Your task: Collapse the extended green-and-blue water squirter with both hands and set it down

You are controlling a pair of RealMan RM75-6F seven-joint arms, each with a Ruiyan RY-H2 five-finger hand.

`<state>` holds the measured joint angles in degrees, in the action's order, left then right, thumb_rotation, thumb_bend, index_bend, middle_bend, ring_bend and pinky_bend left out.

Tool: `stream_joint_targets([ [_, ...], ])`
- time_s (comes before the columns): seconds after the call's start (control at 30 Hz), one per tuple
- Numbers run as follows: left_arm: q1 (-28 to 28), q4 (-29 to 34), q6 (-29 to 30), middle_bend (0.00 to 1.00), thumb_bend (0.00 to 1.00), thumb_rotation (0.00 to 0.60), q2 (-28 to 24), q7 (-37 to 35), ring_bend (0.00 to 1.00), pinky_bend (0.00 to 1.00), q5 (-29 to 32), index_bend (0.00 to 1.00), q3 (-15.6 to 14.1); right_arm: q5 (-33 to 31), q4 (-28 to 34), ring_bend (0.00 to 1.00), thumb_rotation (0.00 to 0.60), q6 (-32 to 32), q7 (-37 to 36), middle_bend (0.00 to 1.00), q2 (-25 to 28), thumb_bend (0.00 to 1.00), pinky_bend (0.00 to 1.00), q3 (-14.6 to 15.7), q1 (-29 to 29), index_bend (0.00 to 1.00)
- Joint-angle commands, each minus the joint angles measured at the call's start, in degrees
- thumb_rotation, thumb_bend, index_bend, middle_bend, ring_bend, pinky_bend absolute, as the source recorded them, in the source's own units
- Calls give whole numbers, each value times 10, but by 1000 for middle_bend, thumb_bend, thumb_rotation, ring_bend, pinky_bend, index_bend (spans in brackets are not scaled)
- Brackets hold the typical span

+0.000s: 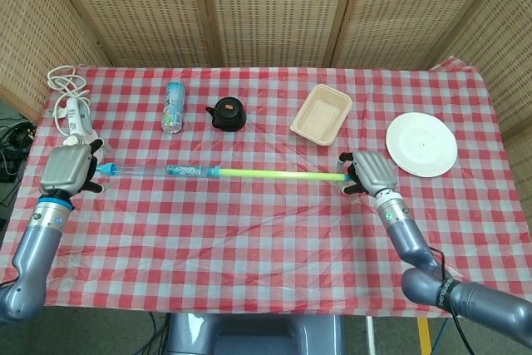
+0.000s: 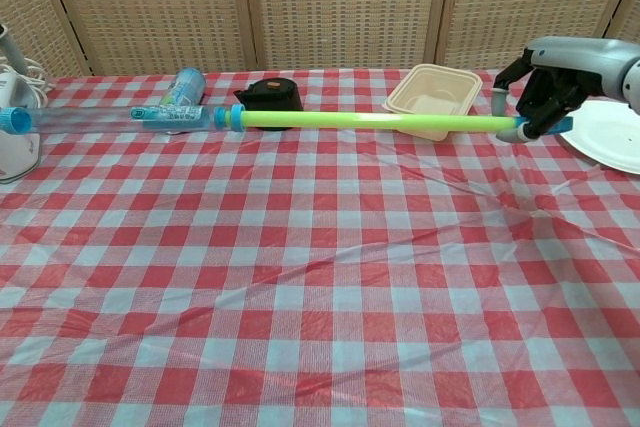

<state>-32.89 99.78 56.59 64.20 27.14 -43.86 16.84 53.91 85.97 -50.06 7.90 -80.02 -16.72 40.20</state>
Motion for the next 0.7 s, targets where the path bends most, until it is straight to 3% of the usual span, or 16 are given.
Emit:
stream_joint_targets([
  [0.03,-21,-4,-10,800,163,600,3,16,720,593,24,338,-5,0,3,959,600,-2,-2,1000,3,500,410,1,0,813],
  [0.33,-49,-4,-20,800,170,600,13,26,720,593,55,373,-17,1,7,959,600,-2,-9,1000,7,500,410,6,-1,813],
  [0.7,-74,-15,-18,800,272,600,26,28,720,593,81,422,-39,3,13,959,600,-4,-21,1000,14,500,410,8,-1,815],
])
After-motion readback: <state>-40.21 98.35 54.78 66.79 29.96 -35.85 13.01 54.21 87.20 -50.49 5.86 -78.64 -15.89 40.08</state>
